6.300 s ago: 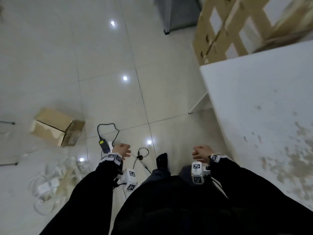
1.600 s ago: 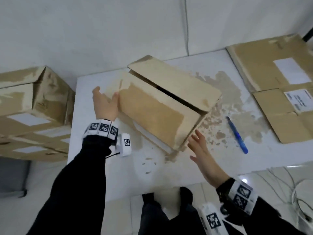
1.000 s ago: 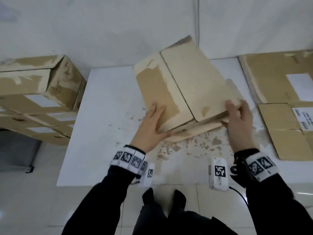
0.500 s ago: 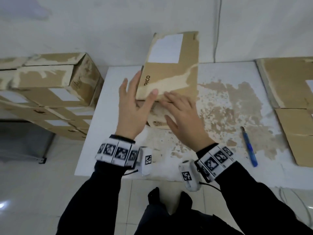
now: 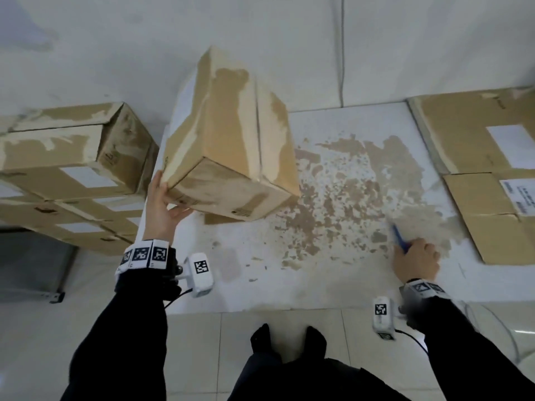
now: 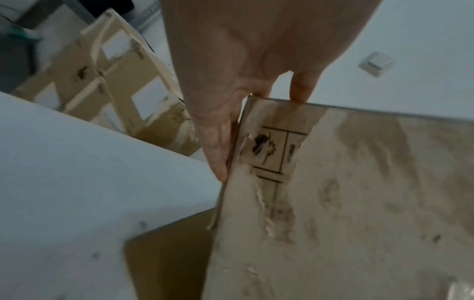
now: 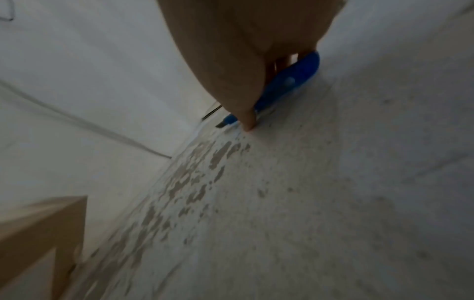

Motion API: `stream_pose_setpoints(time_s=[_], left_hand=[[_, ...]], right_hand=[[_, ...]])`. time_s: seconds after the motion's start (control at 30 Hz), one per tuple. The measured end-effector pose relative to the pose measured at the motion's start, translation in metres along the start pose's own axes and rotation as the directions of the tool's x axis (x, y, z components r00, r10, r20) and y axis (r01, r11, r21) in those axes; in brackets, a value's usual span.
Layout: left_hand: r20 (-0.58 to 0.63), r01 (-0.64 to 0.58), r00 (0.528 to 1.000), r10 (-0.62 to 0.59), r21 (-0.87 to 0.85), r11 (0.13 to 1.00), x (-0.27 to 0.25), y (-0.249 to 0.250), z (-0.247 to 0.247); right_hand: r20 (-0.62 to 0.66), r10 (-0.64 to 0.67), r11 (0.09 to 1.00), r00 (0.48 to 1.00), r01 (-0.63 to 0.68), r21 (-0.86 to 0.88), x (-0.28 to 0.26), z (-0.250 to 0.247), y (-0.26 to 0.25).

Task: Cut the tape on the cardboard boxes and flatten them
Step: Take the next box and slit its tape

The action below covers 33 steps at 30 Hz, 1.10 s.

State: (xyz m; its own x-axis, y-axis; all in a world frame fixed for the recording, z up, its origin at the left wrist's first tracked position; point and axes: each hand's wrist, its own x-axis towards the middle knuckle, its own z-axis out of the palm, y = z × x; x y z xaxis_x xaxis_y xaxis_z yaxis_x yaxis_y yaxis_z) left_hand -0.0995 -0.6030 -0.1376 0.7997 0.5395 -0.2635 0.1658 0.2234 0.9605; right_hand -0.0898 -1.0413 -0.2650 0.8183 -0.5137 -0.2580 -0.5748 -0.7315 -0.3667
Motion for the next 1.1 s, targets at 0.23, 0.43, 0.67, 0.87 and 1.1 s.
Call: stream_pose_setpoints(time_s=[0.23, 0.43, 0.67, 0.87, 1.1], left_hand=[[-0.138, 0.284, 0.952, -0.274, 0.064, 0.957, -0.018, -0.075, -0.009], [-0.223, -0.008, 0.969, 0.102, 0.387, 0.922, -0.009, -0.045, -0.031], [0.482, -0.552, 0.819, 0.312, 0.811, 0.196, 0.04, 0.024, -0.016], [0.58, -0.597, 0.787, 0.209, 0.802, 0.025, 0.067, -0.01, -0.025], [0.565, -0.611, 0.77, 0.298, 0.787, 0.087, 0.065, -0.011, -0.025]], right_hand=[[0.048, -0.32, 0.838, 0.946, 0.259, 0.479, -0.04, -0.027, -0.099], [0.079, -0.619, 0.649, 0.782, 0.452, 0.611, -0.085, -0.039, -0.228], [0.195, -0.755, 0.629, 0.626, 0.609, 0.483, -0.109, -0.029, -0.33], [0.355, -0.779, 0.601, 0.517, 0.777, 0.186, -0.1, -0.008, -0.418], [0.431, -0.744, 0.546, 0.511, 0.836, -0.048, -0.096, 0.026, -0.476]])
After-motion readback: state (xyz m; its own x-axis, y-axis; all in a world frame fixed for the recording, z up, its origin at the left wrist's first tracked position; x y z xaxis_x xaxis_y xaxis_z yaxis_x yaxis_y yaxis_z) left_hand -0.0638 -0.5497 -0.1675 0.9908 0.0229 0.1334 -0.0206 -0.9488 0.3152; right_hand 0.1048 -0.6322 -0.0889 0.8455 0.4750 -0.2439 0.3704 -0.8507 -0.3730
